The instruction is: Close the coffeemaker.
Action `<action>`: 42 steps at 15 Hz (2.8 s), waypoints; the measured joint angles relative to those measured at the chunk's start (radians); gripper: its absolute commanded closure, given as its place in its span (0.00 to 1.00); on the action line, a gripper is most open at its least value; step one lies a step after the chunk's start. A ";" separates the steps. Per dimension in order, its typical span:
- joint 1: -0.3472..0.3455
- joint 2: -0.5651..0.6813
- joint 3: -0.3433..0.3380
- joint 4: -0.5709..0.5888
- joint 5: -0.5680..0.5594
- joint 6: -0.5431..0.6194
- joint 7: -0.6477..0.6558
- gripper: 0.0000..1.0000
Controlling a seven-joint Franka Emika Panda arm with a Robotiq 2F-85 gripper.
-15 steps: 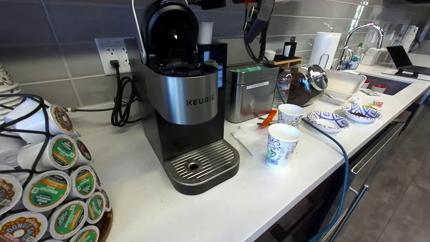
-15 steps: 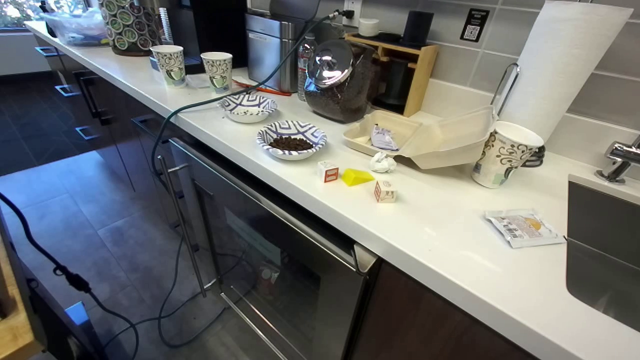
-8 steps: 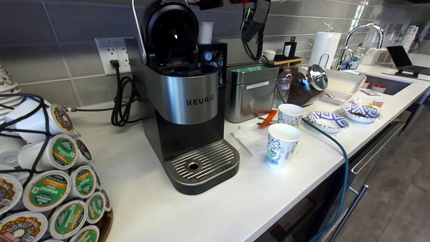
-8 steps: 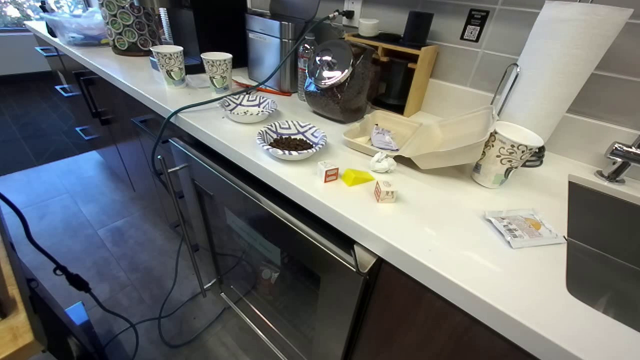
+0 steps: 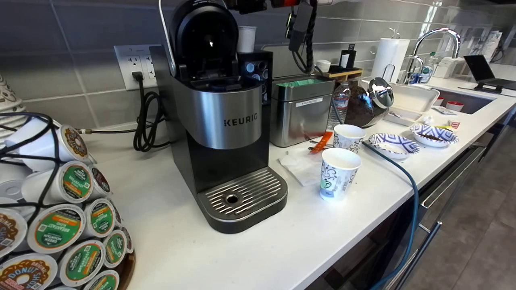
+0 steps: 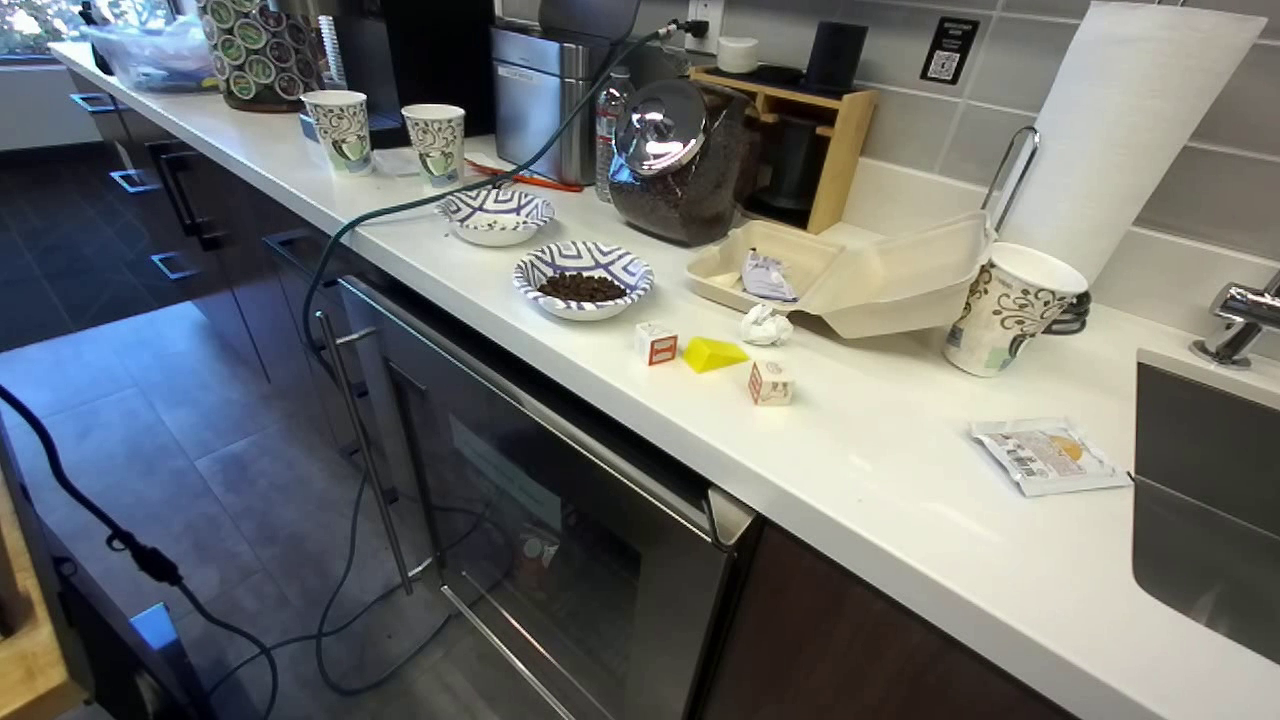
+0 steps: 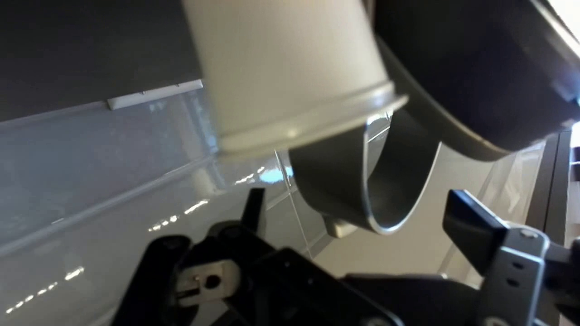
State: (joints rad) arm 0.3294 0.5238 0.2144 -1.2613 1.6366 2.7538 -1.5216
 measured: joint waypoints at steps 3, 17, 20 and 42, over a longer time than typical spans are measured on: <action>0.015 0.009 -0.015 -0.014 -0.101 0.007 0.133 0.00; 0.004 -0.032 -0.069 -0.022 -0.316 -0.212 0.713 0.00; -0.004 -0.045 -0.083 -0.023 -0.346 -0.282 0.795 0.00; 0.002 -0.324 -0.006 -0.543 -0.490 -0.078 0.784 0.00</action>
State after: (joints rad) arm 0.3316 0.2001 0.2086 -1.8039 1.1461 2.6756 -0.7380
